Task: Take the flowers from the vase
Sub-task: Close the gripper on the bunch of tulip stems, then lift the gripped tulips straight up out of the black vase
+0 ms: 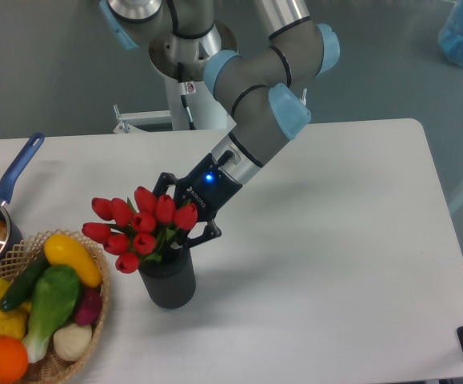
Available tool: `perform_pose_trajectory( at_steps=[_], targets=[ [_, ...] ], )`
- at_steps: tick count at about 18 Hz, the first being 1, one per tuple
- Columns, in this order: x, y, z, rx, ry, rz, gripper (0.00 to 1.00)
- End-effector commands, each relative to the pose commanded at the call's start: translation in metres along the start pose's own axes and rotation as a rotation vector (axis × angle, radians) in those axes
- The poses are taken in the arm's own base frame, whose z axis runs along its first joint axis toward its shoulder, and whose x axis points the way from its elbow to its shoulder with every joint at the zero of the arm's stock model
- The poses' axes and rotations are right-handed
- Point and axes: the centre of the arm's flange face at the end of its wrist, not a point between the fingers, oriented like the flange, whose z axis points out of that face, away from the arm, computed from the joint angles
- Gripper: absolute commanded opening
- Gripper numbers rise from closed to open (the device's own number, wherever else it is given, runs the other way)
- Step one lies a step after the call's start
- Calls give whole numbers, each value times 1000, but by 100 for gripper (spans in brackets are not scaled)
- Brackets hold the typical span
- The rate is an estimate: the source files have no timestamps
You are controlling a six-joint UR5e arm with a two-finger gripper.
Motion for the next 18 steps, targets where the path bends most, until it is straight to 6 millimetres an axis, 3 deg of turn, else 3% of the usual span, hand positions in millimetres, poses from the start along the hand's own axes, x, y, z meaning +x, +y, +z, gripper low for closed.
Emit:
perform_pose_trajectory(
  at_steps=[12, 18],
  targets=[
    [-2, -6, -8, 72, 9, -6, 42],
    [2, -20, -26, 119, -7, -9, 42]
  ],
)
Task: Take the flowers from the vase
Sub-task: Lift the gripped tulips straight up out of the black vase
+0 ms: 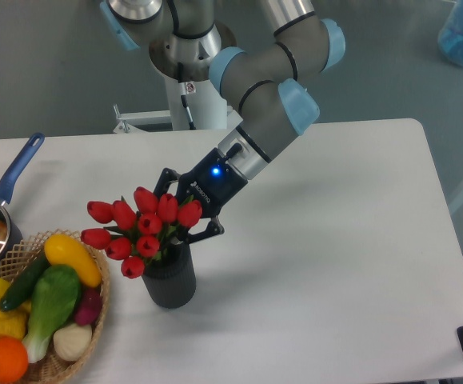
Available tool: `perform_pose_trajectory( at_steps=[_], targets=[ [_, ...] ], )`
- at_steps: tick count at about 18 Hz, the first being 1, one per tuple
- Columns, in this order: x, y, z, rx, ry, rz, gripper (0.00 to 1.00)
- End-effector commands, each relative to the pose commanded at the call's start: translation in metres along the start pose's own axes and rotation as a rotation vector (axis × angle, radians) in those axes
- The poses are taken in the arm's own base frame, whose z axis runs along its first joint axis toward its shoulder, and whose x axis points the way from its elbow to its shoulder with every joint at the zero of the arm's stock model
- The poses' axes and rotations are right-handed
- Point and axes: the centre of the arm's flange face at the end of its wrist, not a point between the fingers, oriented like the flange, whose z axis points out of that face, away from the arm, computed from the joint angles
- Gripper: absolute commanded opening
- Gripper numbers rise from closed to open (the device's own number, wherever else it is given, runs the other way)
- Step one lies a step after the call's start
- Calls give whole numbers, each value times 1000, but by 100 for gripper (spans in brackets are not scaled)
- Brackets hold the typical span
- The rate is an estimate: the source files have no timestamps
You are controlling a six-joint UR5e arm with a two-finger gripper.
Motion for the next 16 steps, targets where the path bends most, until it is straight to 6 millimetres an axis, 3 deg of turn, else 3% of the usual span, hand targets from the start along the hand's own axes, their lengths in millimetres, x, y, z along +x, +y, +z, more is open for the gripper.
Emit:
perform_pose_trajectory(
  at_steps=[4, 8, 16],
  targets=[
    [10, -22, -16, 12, -26, -19, 43],
    [13, -30, -27, 21, -47, -21, 43],
    [30, -58, -37, 87, -33, -21, 43]
  ],
)
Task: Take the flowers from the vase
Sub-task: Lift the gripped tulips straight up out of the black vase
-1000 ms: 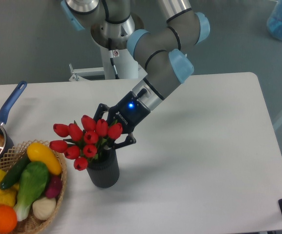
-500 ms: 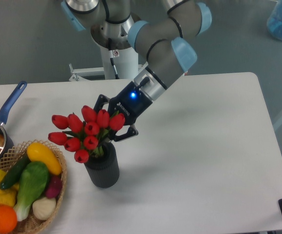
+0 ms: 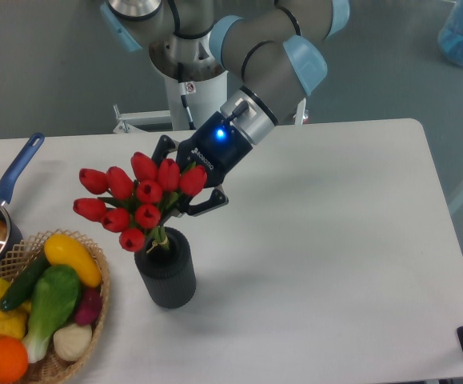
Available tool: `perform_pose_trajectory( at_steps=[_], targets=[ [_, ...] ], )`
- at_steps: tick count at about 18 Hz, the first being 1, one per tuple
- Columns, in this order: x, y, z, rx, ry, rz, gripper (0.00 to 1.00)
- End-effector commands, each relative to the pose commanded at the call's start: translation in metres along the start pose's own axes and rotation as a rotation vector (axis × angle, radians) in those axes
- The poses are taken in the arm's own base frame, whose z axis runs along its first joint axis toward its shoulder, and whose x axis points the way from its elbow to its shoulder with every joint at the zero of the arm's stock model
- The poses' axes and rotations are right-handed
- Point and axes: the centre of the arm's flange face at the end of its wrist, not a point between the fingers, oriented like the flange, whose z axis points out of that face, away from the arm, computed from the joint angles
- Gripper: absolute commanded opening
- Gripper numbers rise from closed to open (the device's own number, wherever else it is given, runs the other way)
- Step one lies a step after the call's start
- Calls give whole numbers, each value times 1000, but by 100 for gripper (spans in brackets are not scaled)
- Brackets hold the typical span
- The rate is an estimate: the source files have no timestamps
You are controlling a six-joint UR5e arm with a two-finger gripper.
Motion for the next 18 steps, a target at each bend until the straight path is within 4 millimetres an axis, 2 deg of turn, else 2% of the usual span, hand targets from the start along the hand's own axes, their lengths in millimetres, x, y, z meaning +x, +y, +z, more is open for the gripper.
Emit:
perform_pose_trajectory(
  at_steps=[5, 18],
  targets=[
    [13, -31, -13, 14, -21, -20, 43],
    [21, -59, -28, 100, -2, 27, 43]
  ],
)
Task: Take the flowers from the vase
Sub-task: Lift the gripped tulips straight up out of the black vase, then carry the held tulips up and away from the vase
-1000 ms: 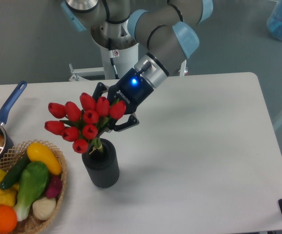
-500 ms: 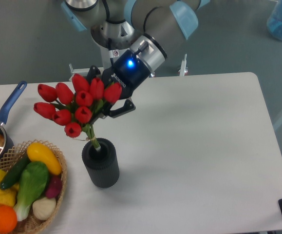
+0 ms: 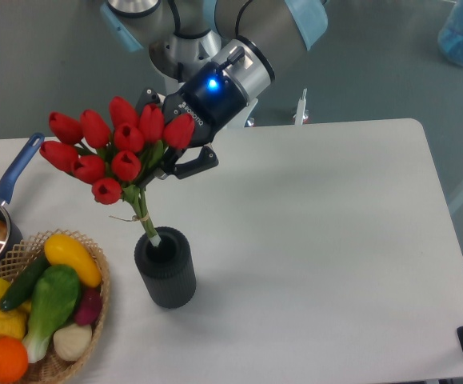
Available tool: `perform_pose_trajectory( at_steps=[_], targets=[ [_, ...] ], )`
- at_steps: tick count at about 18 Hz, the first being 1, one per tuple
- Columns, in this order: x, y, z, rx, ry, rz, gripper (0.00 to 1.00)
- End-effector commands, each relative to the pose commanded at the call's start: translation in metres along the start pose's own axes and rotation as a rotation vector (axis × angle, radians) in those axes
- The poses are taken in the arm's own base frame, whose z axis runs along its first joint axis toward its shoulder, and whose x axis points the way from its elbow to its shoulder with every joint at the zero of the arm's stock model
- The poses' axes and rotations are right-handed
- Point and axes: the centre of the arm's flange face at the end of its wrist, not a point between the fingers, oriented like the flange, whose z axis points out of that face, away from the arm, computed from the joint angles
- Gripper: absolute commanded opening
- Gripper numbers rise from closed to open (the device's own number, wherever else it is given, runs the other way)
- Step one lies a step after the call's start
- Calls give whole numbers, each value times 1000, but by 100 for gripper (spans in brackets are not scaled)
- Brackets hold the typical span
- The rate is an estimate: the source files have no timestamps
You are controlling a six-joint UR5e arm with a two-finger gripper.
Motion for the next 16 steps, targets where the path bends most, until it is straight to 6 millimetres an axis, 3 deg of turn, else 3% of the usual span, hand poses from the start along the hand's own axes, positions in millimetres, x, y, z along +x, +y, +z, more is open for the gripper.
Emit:
perform_pose_trajectory(
  at_steps=[5, 10, 11, 16],
  targets=[
    [-1, -7, -6, 7, -10, 11, 43],
    [-4, -19, -34, 73, -29, -26, 40],
    [-5, -17, -36, 73, -33, -31, 32],
    [-15, -12, -49, 79, -59, -50, 34]
  ],
)
